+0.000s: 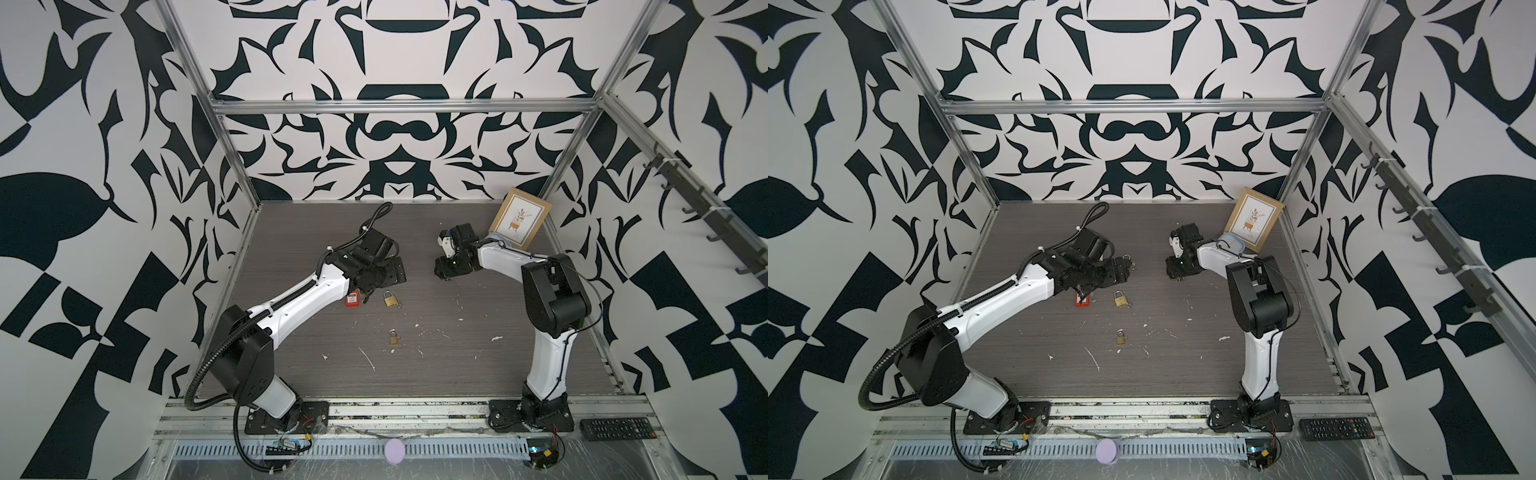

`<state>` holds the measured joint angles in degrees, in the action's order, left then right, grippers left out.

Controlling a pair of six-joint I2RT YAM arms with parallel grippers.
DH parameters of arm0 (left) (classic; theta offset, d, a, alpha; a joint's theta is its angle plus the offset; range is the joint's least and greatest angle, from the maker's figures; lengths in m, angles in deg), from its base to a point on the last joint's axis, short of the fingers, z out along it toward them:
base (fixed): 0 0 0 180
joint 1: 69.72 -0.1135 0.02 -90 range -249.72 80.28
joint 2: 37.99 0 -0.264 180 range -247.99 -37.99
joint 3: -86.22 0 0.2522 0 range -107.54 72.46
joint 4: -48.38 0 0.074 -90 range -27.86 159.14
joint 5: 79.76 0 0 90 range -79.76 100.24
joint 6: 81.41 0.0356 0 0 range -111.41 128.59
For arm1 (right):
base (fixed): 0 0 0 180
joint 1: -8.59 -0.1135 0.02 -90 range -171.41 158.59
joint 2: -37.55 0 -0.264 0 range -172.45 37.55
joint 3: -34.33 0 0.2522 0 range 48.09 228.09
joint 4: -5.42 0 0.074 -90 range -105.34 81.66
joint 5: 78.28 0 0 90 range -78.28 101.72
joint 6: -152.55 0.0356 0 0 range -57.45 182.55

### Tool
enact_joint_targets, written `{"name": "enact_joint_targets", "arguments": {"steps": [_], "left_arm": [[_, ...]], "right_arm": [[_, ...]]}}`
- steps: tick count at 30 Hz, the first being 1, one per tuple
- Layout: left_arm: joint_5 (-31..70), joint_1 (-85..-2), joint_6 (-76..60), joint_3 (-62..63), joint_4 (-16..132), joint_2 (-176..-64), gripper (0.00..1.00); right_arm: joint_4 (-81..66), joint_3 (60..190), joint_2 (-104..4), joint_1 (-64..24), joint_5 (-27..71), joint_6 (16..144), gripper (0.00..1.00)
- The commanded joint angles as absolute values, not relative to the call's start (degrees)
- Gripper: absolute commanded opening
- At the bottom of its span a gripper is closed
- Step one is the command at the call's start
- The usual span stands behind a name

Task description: Lock with the key

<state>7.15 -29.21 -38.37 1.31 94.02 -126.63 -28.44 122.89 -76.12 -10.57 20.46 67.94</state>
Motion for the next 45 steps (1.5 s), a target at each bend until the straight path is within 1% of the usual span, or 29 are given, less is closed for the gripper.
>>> {"name": "enact_joint_targets", "arguments": {"steps": [1, 3, 8, 12, 19, 28, 32, 35, 38, 42, 45], "left_arm": [[7.4, -29.3, -39.1, 2.5, 94.4, -124.4, 0.9], [7.2, -29.3, -39.1, 2.7, 94.4, -124.1, 0.9], [7.0, -29.3, -39.1, 3.5, 94.2, -123.0, 0.9], [6.4, -29.3, -38.9, 4.5, 94.1, -121.9, 0.9], [3.7, -29.5, -36.5, 5.9, 94.0, -119.4, 0.91], [0.6, -29.9, -32.5, 8.7, 93.9, -115.4, 0.92], [0.0, -29.9, -31.8, 10.4, 93.9, -113.4, 0.92], [0.1, -29.9, -31.9, 11.1, 94.4, -112.2, 0.93], [-0.2, -29.9, -32.4, 11.1, 95.5, -111.5, 0.94], [-0.9, -29.8, -33.8, 11.4, 96.1, -109.3, 0.94], [-0.5, -29.2, -36.1, 11.1, 96.1, -109.7, 0.93]], "right_arm": [[-33.1, 122.1, -76.0, -11.7, 19.1, 69.6, 0.56], [-33.1, 122.0, -76.2, -11.9, 18.6, 70.2, 0.53], [-33.6, 122.1, -76.1, -12.4, 18.0, 71.9, 0.4], [-34.1, 121.4, -74.9, -13.7, 17.9, 73.0, 0.35], [-35.1, 115.3, -68.8, -18.6, 16.1, 79.3, 0.33], [-31.9, 102.8, -57.9, -29.1, 10.6, 92.0, 0.34], [-29.8, 99.9, -55.6, -30.5, 9.4, 94.7, 0.39], [-28.6, 98.4, -54.9, -30.6, 8.5, 95.2, 0.46], [-28.2, 97.6, -53.2, -30.5, 8.4, 95.1, 0.55], [-27.8, 96.8, -47.3, -30.6, 8.3, 93.8, 0.69], [-29.5, 96.3, -41.6, -30.5, 5.9, 92.0, 0.83]]}}
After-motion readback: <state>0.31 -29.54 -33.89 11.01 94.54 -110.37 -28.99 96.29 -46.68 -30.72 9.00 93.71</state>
